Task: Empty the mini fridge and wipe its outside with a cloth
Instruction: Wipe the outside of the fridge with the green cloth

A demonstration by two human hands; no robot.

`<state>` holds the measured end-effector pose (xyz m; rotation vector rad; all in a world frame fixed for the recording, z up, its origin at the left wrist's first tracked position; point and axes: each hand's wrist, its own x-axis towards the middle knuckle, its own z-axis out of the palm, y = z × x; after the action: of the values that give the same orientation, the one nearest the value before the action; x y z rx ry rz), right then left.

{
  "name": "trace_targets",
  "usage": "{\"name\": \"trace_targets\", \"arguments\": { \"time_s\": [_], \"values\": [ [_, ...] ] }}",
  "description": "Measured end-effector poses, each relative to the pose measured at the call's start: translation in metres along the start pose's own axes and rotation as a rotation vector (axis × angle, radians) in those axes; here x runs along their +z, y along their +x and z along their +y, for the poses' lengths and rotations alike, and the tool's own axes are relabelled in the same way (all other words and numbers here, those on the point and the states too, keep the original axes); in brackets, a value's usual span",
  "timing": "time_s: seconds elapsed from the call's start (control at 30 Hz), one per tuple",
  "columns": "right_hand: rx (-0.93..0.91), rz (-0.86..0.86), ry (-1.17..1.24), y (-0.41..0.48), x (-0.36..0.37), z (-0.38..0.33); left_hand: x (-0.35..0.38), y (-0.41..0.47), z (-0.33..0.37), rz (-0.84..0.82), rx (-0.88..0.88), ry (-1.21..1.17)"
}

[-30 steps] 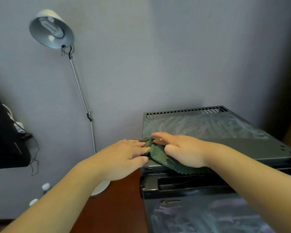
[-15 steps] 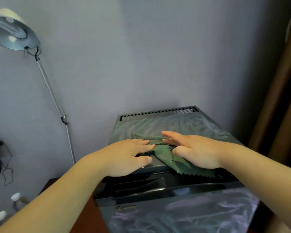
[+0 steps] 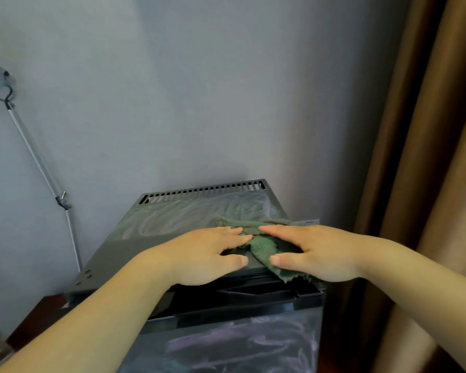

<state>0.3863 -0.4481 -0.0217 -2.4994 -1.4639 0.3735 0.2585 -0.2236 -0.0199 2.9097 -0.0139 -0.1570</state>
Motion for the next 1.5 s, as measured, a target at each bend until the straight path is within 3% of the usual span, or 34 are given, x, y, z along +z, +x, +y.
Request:
{"name": "trace_targets", "arguments": {
  "time_s": [0.47,1.07,1.5],
  "values": [
    [-0.013,0.008,-0.090,0.016,-0.003,0.004,0.003,0.005,0.006,0.033,-0.032,0.028],
    [-0.167,-0.158,-0.099,0.130,0.038,-0.166,-0.012,-0.125,-0.155,0.090,-0.198,-0.007],
    [-0.149,-0.148,-0.099,0.168,0.054,-0.216,-0.029,-0.143,-0.202,0.047,-0.180,-0.002]
  ]
}}
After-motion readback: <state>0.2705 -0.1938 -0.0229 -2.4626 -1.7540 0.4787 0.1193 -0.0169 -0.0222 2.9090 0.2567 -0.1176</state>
